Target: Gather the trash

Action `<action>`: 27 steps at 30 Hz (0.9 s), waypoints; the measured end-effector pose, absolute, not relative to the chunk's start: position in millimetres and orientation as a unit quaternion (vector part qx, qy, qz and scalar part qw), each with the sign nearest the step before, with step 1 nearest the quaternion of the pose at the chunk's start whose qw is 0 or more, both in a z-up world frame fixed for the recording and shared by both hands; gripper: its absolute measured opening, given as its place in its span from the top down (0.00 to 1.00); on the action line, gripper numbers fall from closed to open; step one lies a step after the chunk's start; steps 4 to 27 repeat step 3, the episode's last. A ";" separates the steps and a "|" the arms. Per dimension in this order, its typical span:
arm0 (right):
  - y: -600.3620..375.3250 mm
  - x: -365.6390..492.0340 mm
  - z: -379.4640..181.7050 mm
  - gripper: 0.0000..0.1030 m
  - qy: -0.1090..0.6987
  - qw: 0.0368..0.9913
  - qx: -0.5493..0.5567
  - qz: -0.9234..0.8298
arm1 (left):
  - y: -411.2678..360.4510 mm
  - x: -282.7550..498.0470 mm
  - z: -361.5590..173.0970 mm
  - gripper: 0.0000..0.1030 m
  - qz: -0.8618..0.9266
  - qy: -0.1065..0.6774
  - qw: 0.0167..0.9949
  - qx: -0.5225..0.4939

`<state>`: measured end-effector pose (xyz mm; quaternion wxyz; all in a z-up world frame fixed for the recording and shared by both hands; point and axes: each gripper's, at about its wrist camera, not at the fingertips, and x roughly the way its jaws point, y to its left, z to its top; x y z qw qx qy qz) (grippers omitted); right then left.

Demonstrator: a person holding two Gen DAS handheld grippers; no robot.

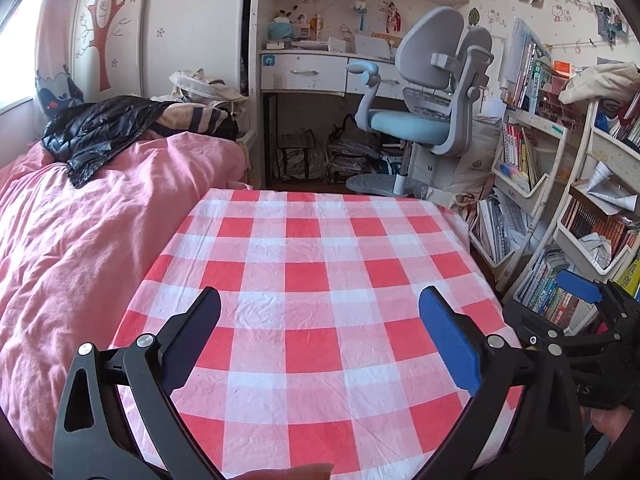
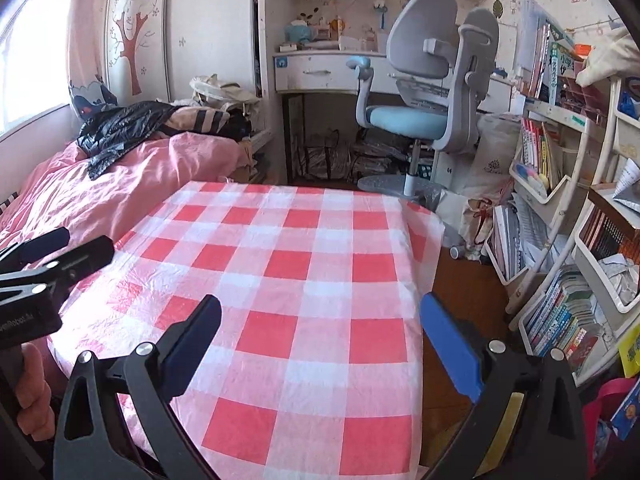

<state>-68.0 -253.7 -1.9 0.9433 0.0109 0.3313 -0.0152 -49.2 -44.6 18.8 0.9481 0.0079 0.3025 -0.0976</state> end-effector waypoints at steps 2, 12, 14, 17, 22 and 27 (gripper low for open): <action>-259.7 -52.9 -13.7 0.07 0.360 0.932 0.027 -0.018 | -42.2 -43.2 15.1 0.07 -0.085 0.319 0.944 0.020; -262.4 -45.9 -19.7 0.07 0.375 0.926 0.034 -0.021 | -39.2 -40.2 13.9 0.07 -0.081 0.328 0.941 0.017; -262.4 -45.9 -19.7 0.07 0.375 0.926 0.034 -0.021 | -39.2 -40.2 13.9 0.07 -0.081 0.328 0.941 0.017; -262.4 -45.9 -19.7 0.07 0.375 0.926 0.034 -0.021 | -39.2 -40.2 13.9 0.07 -0.081 0.328 0.941 0.017; -262.4 -45.9 -19.7 0.07 0.375 0.926 0.034 -0.021 | -39.2 -40.2 13.9 0.07 -0.081 0.328 0.941 0.017; -262.4 -45.9 -19.7 0.07 0.375 0.926 0.034 -0.021 | -39.2 -40.2 13.9 0.07 -0.081 0.328 0.941 0.017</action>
